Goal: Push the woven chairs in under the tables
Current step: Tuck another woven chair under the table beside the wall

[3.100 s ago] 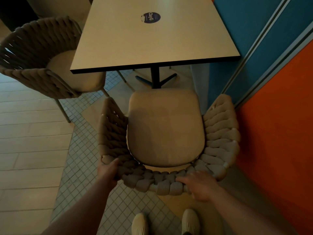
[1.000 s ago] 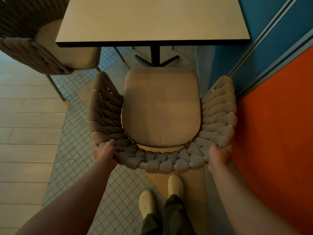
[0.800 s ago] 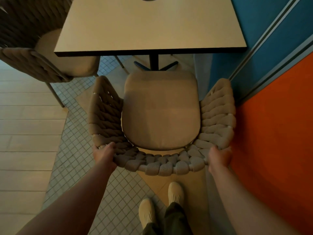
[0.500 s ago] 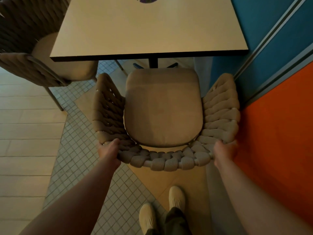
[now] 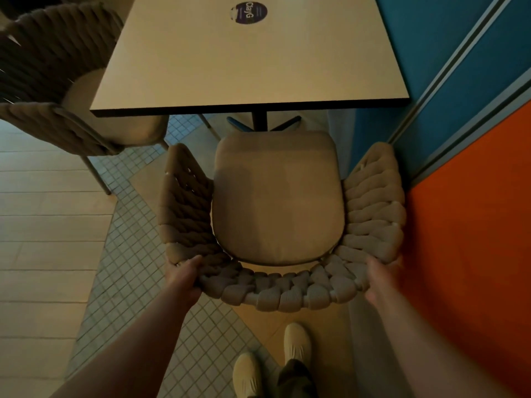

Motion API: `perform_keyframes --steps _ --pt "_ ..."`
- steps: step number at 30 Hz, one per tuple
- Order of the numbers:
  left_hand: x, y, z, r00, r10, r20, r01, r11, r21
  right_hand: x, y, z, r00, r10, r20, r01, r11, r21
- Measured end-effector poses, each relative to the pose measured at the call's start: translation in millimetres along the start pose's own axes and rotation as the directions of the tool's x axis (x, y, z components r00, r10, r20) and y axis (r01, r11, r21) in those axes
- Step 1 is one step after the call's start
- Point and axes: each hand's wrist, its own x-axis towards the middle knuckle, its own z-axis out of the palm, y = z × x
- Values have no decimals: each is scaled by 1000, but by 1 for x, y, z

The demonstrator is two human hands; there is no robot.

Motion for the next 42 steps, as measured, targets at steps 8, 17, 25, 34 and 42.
perform_keyframes --steps 8,17,25,34,42 --pt "-5 0 -3 1000 11 11 -11 1000 19 -2 13 -5 999 -19 -32 19 1000 -8" --pt "3 2 -1 1000 22 14 -23 999 37 3 8 1 1000 -19 -10 19 1000 -4" --pt "8 3 1 1000 15 19 -16 999 41 12 8 2 999 -37 -8 37 999 -24" --pt "-36 -4 5 1000 14 -27 -10 990 143 -16 0 -10 994 -113 10 112 965 -239" --pt "-124 28 -7 980 157 121 -198 738 645 -104 -35 -20 933 -148 328 347 610 -712"
